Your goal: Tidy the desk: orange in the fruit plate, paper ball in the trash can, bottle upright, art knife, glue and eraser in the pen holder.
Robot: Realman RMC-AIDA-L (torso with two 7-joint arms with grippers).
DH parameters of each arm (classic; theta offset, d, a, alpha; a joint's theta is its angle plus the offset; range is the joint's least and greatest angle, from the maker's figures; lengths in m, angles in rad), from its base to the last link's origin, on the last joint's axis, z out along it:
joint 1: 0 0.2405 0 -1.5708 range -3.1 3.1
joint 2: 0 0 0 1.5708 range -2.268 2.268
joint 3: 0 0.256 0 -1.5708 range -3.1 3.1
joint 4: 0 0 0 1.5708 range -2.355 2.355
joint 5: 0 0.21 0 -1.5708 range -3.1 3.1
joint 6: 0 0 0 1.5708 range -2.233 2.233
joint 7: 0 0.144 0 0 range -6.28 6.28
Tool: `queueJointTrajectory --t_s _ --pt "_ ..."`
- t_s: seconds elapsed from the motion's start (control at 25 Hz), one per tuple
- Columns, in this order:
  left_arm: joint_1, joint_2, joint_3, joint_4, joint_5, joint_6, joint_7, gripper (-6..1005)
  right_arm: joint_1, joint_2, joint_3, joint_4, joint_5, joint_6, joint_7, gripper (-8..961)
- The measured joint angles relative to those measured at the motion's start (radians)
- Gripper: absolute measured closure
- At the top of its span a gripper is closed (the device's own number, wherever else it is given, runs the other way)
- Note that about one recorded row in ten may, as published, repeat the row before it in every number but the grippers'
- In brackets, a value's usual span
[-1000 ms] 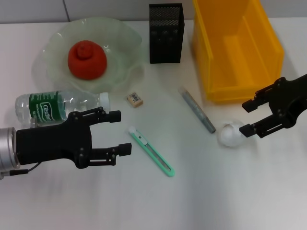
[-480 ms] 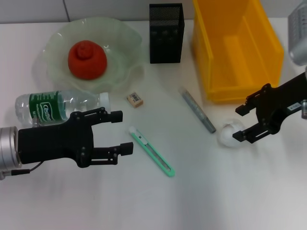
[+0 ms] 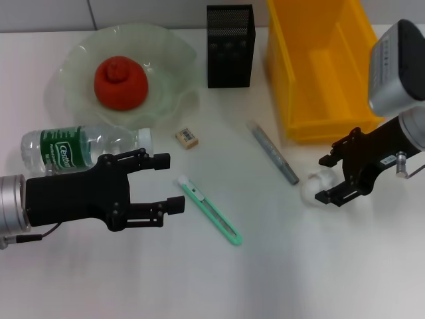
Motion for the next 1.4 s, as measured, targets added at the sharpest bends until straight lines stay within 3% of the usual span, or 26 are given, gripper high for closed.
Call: queueJointTrajectory --t_s 0.36,0.72,0.96,1.12,1.24,1.4 --pt "0.000 0.000 0.000 0.000 0.000 0.000 0.000 152 -0.001 0.001 -0.021 0.036 0.000 0.038 -0.010 288" --pt "0.000 0.000 0.000 0.001 0.000 0.000 0.000 154 -0.011 0.003 -0.006 0.008 0.032 0.006 -0.019 417" --pt "0.000 0.001 0.000 0.001 0.000 0.000 0.000 155 -0.026 0.000 0.171 -0.165 0.120 -0.168 0.023 447" --pt "0.000 0.001 0.000 0.001 0.000 0.000 0.000 156 -0.027 -0.017 0.324 -0.272 0.204 -0.221 0.110 445" --pt "-0.001 0.002 0.000 0.002 0.000 0.000 0.000 157 -0.027 -0.030 0.430 -0.300 0.250 -0.144 0.181 442" --pt "-0.006 0.003 0.000 0.002 0.000 0.000 0.000 158 -0.027 -0.032 0.440 -0.274 0.247 -0.008 0.223 439"
